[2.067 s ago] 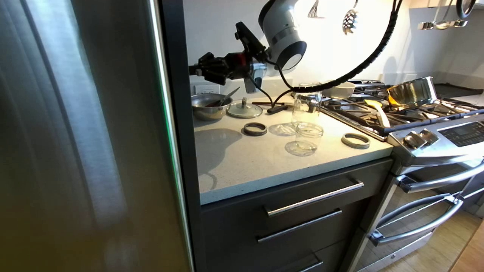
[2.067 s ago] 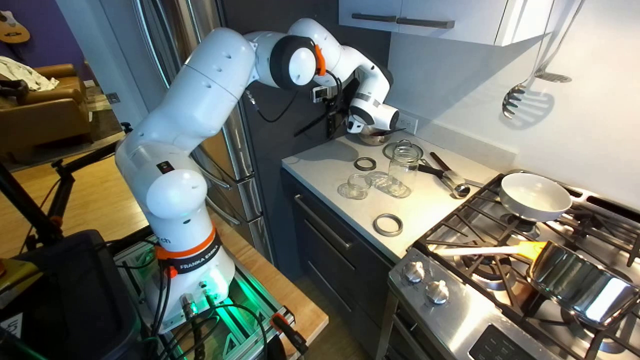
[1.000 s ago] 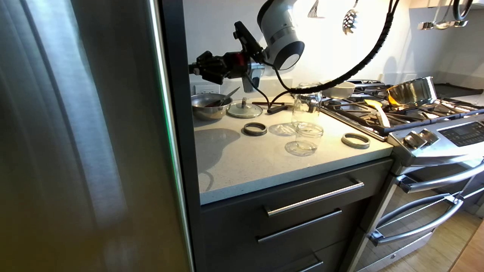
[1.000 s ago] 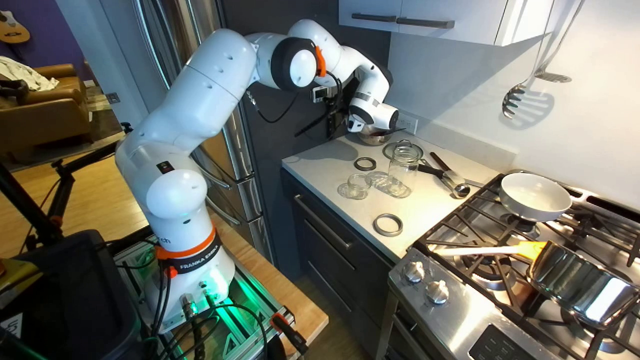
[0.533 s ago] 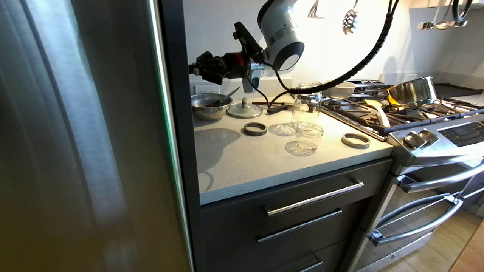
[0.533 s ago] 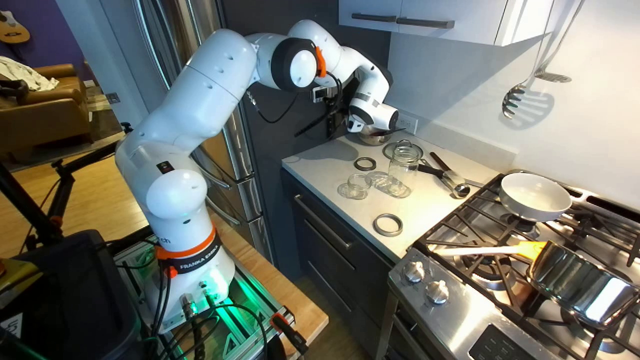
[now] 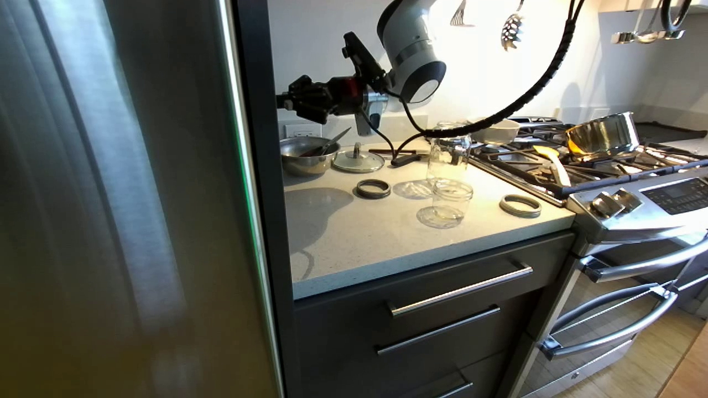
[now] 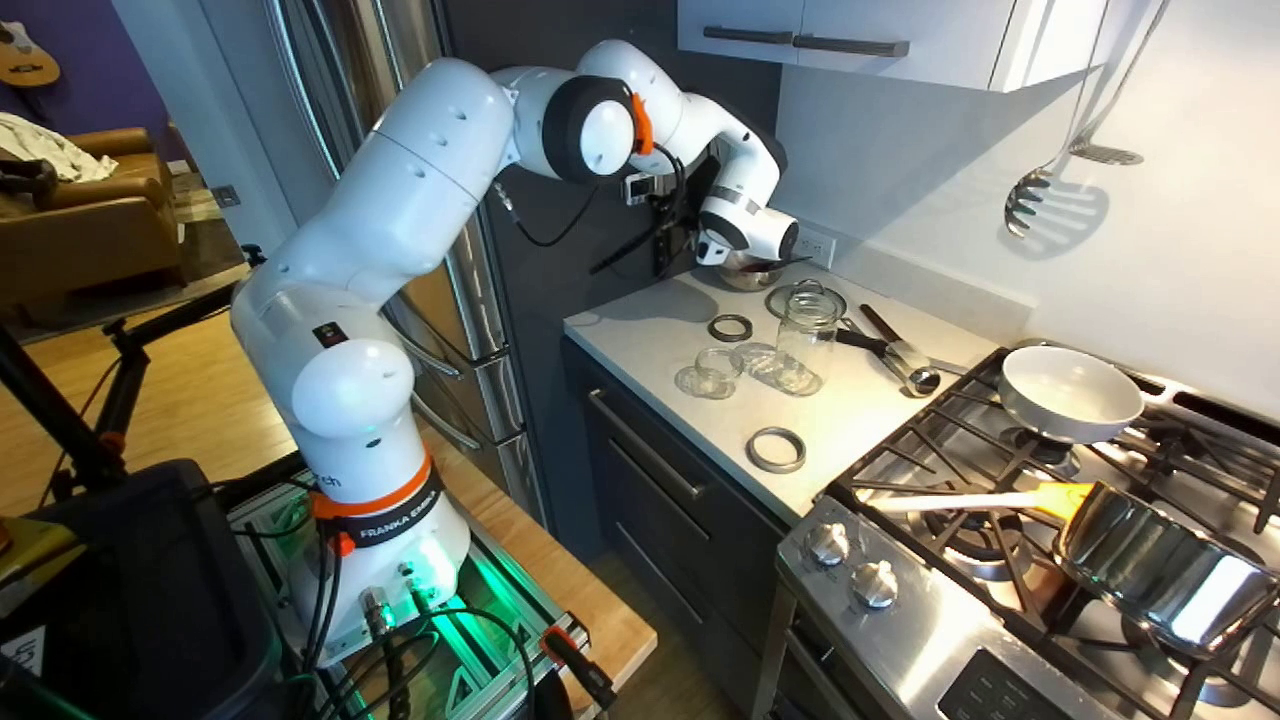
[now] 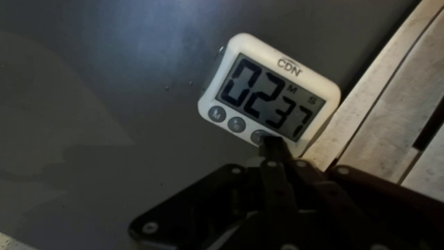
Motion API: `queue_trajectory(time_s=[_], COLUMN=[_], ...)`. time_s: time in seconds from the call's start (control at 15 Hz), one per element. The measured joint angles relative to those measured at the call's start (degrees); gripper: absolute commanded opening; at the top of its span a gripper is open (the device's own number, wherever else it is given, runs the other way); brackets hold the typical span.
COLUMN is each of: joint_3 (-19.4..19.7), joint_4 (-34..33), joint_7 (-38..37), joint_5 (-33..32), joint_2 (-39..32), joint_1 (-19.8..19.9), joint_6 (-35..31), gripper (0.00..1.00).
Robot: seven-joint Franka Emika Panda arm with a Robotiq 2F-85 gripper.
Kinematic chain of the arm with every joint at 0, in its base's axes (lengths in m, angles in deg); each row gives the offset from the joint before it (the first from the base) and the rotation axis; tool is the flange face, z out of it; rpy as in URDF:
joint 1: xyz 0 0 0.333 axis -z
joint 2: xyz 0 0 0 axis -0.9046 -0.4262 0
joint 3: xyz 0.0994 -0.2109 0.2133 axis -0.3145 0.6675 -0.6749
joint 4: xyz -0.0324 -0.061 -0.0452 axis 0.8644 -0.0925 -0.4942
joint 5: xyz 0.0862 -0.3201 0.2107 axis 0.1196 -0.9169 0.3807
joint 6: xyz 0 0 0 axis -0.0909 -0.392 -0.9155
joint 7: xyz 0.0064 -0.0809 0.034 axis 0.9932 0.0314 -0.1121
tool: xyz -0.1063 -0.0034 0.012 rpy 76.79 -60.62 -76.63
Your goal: Press a button on the white device
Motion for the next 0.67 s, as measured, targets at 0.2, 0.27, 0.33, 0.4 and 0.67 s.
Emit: queue_trajectory(time_s=[0.2, 0.27, 0.33, 0.4, 0.67], joint_3=[0.24, 0.32, 0.38, 0.41, 0.47], joint_4=[0.00, 0.00, 0.00, 0.00, 0.00], joint_7=[0.00, 0.00, 0.00, -0.02, -0.12], joint_5=[-0.01, -0.03, -0.03, -0.05, -0.16], joint_2=[0.13, 0.16, 0.17, 0.17, 0.17], joint_1=[0.43, 0.59, 0.72, 0.82, 0.82], joint_6=[0.00, 0.00, 0.00, 0.00, 0.00], gripper=[0.26, 0.27, 0.32, 0.40, 0.70])
